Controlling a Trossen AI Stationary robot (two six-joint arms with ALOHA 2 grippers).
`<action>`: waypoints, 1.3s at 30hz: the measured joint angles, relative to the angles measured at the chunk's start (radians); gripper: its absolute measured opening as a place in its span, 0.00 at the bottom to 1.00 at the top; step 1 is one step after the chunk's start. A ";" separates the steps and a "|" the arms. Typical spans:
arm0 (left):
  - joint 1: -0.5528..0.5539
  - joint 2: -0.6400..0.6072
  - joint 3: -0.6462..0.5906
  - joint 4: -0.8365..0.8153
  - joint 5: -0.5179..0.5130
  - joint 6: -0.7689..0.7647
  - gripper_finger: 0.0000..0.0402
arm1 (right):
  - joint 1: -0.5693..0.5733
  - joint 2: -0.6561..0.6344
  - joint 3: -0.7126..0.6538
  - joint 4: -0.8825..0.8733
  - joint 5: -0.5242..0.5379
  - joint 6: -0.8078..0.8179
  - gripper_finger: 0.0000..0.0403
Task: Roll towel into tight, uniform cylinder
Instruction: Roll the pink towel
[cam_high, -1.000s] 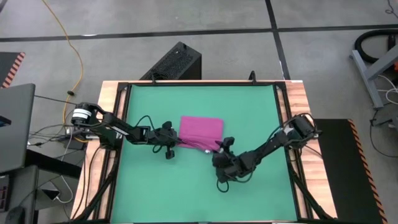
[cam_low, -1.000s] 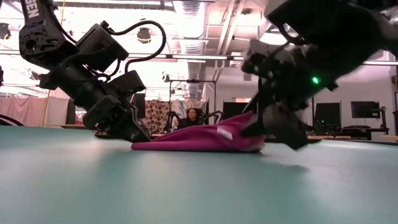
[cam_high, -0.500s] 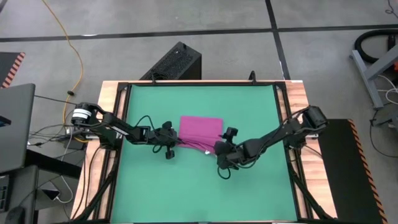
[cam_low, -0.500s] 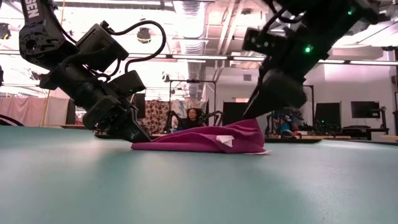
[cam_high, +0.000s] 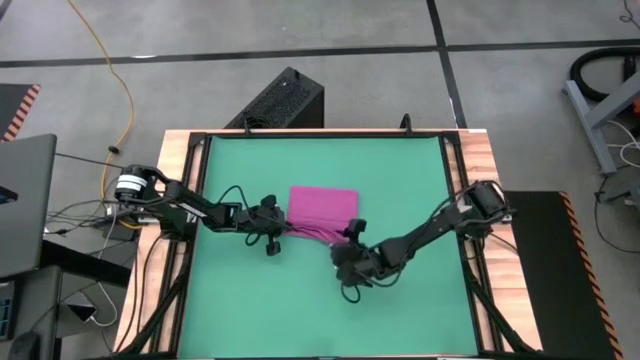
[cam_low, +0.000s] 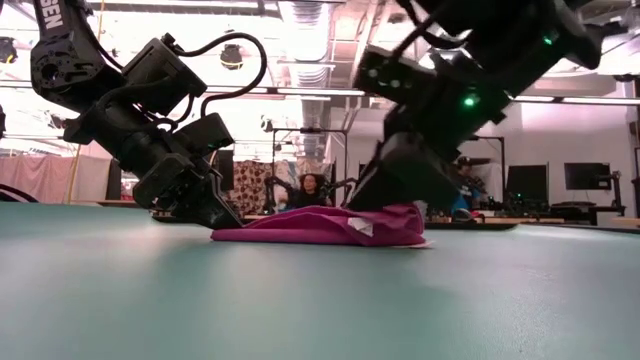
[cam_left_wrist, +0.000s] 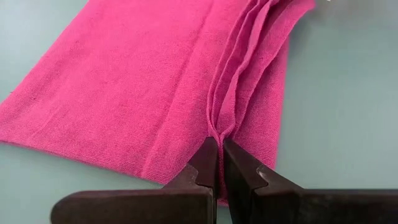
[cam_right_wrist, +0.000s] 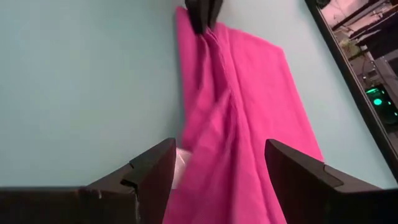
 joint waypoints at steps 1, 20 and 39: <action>0.000 0.000 0.000 0.000 0.000 0.000 0.00 | -0.003 0.013 0.016 -0.001 -0.001 -0.006 0.67; 0.000 0.000 0.000 0.000 0.007 0.000 0.00 | 0.006 0.272 0.385 -0.410 0.163 0.003 0.67; -0.001 0.000 0.000 0.002 0.028 0.008 0.00 | 0.012 0.254 0.449 -0.463 0.115 0.125 0.67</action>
